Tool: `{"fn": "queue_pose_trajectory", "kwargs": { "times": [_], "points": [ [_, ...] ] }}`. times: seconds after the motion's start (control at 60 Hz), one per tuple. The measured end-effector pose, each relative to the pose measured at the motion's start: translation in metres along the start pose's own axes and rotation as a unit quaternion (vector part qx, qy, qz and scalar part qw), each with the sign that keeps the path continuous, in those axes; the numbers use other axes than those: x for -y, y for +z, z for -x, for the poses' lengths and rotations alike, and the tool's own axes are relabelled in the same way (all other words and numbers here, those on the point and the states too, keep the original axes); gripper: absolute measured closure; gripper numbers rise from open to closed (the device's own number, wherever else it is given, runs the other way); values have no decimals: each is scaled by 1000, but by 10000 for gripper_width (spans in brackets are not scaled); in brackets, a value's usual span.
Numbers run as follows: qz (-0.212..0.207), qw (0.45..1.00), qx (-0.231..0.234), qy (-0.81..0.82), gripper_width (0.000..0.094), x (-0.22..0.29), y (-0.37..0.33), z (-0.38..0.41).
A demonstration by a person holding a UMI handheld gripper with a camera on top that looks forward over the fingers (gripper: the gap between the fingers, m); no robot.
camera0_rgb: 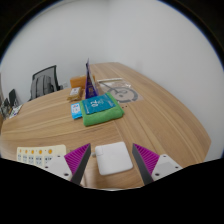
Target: Unplug charger
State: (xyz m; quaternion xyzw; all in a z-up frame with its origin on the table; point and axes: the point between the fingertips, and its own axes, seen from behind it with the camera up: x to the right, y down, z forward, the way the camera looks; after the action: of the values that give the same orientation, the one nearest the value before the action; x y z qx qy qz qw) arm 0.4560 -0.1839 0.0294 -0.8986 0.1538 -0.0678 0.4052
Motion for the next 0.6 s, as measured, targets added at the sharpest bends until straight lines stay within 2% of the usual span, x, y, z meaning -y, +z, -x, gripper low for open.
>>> {"fn": "queue_pose_trajectory", "kwargs": {
  "times": [0.117,0.383,0.6],
  "points": [
    [-4,999,-22,-46,80,14,-41,10],
    [-28,997,-13,-71,75,30,-190,85],
    [-36,995,-18,-92,78,-2,-300,144]
  ]
}}
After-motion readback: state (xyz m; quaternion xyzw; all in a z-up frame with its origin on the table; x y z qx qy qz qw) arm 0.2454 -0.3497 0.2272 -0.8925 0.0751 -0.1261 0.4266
